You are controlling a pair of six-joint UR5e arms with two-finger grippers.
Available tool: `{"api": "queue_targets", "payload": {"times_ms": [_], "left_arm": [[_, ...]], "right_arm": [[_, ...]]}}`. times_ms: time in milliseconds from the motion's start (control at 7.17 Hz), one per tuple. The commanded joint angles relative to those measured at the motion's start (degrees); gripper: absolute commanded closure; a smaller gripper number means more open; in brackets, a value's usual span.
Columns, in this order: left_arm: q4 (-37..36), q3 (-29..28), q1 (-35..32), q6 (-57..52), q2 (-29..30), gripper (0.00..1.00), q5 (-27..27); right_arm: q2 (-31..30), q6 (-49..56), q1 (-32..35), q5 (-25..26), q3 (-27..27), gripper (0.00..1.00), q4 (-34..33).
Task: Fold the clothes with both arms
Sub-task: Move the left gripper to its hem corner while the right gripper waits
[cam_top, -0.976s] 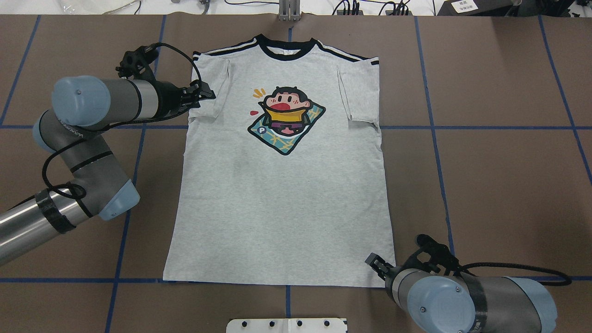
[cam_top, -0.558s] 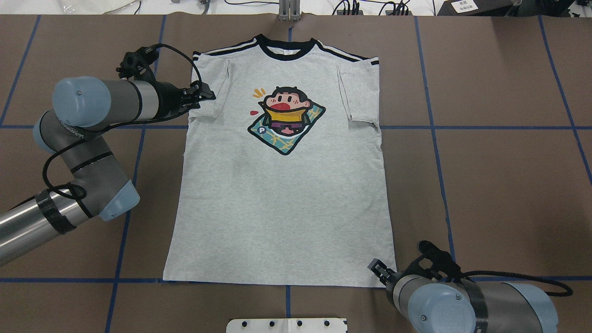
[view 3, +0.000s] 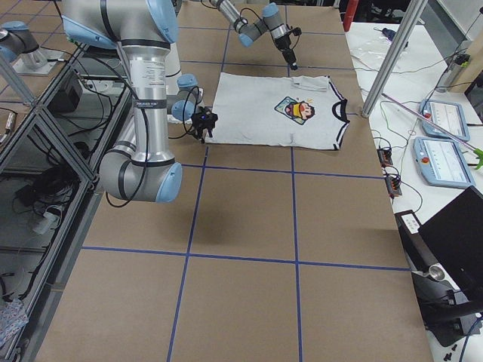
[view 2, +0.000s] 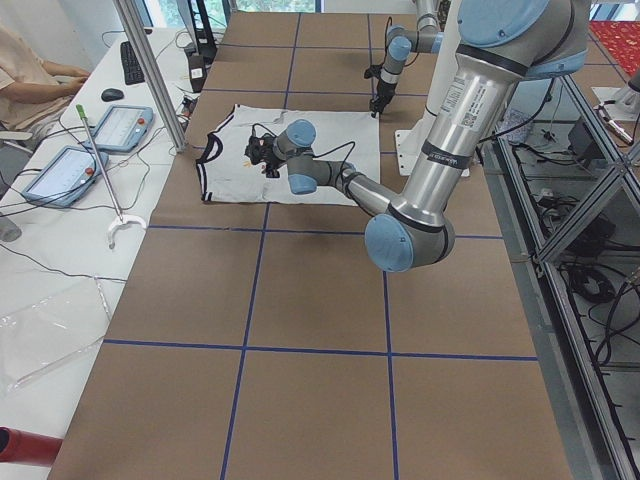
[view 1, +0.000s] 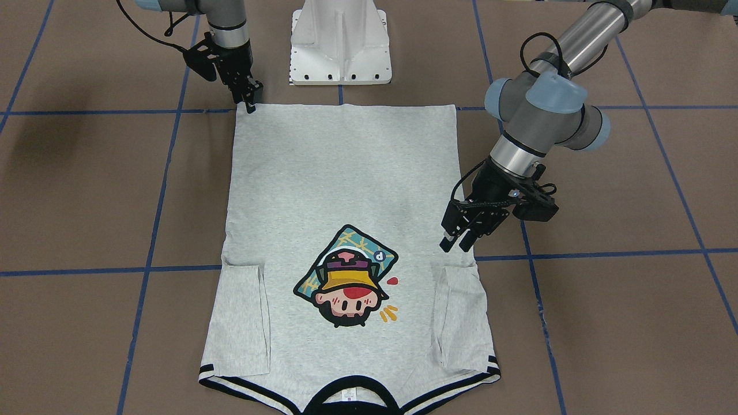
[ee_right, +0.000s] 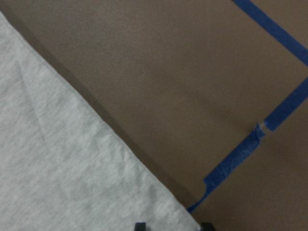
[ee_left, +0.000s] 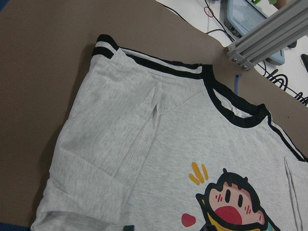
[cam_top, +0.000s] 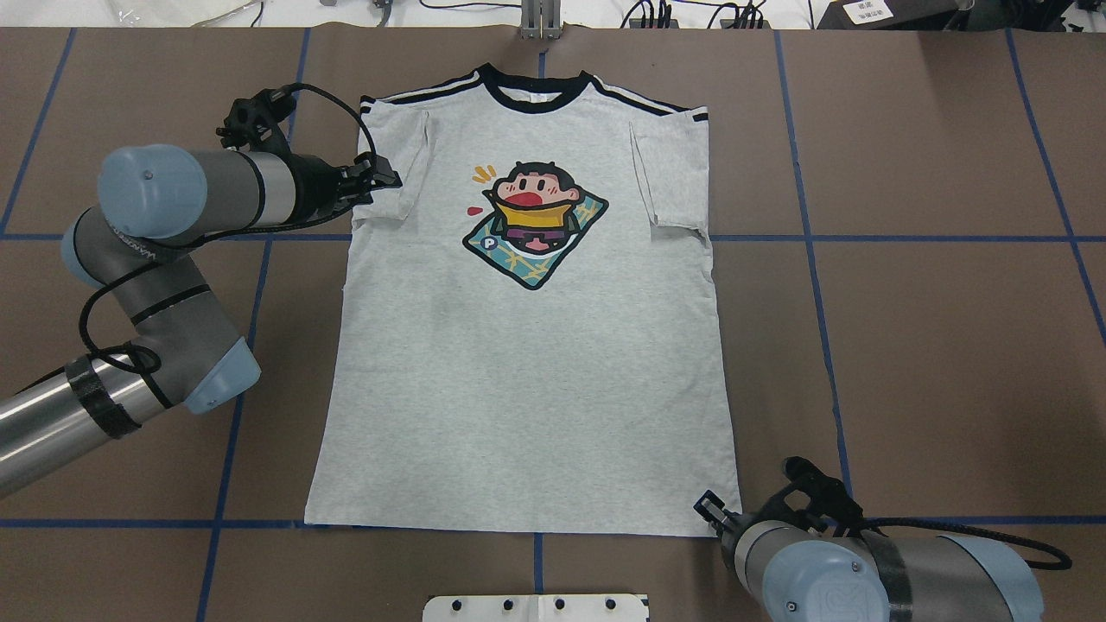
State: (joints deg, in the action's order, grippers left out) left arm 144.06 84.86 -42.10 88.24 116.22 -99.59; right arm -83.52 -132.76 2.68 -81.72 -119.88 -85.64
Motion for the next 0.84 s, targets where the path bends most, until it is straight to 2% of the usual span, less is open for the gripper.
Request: {"api": "queue_targets", "payload": {"times_ms": [0, 418, 558, 697], "left_arm": [[0.1, 0.4, 0.1, 0.0, -1.1, 0.42, 0.1], [0.0, 1.9, 1.2, 1.0, -2.7, 0.41, -0.2], [-1.4, 7.5, 4.7, 6.5, -5.7, 0.42, -0.2], [-7.3, 13.4, 8.2, 8.9, -7.2, 0.42, 0.2]], "right_arm": [[-1.5, 0.0, 0.1, 0.0, -3.0, 1.0, 0.0], [-2.5, 0.0, 0.0, 0.1, -4.1, 1.0, 0.0], [-2.4, 0.0, 0.0, 0.1, -4.4, 1.0, 0.0], [-2.3, 0.0, -0.3, 0.0, -4.5, 1.0, 0.0]]}}
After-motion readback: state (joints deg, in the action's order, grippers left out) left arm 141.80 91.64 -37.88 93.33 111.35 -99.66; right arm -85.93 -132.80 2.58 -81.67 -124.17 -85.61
